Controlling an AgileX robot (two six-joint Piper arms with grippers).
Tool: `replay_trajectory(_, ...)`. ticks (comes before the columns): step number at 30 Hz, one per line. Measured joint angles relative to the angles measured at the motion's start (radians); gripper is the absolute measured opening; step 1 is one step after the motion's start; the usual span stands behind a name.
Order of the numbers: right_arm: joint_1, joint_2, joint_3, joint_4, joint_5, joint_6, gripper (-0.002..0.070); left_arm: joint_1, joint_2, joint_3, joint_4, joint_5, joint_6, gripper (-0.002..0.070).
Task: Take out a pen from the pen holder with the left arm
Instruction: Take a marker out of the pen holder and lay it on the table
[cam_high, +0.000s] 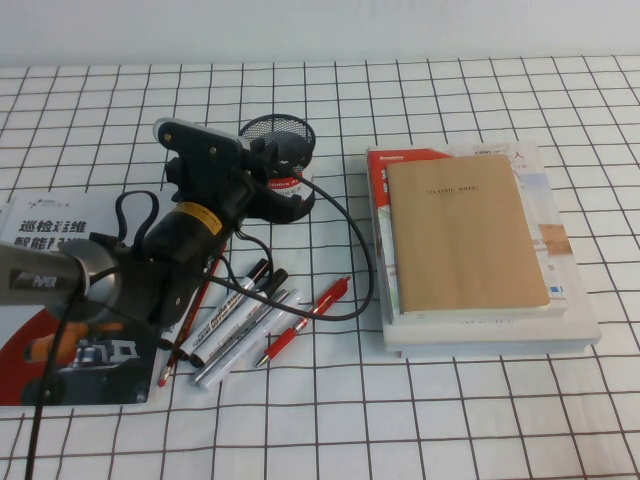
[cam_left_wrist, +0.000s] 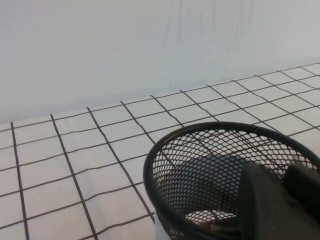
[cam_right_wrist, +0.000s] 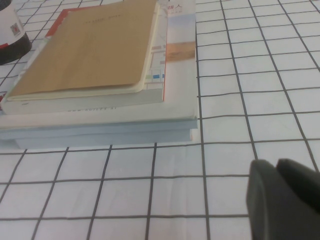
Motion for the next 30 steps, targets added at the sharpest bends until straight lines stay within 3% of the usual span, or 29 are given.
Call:
replay_trajectory(14, 0.0, 0.0, 0.0, 0.0, 0.0, 0.0, -0.0014, 0.0, -0.064, 0.0, 0.01, 0.011, -0.007, 0.0046)
replay_trajectory(30, 0.0, 0.0, 0.0, 0.0, 0.0, 0.0, -0.0014, 0.0, -0.229, 0.0, 0.079, 0.147, -0.055, 0.0046)
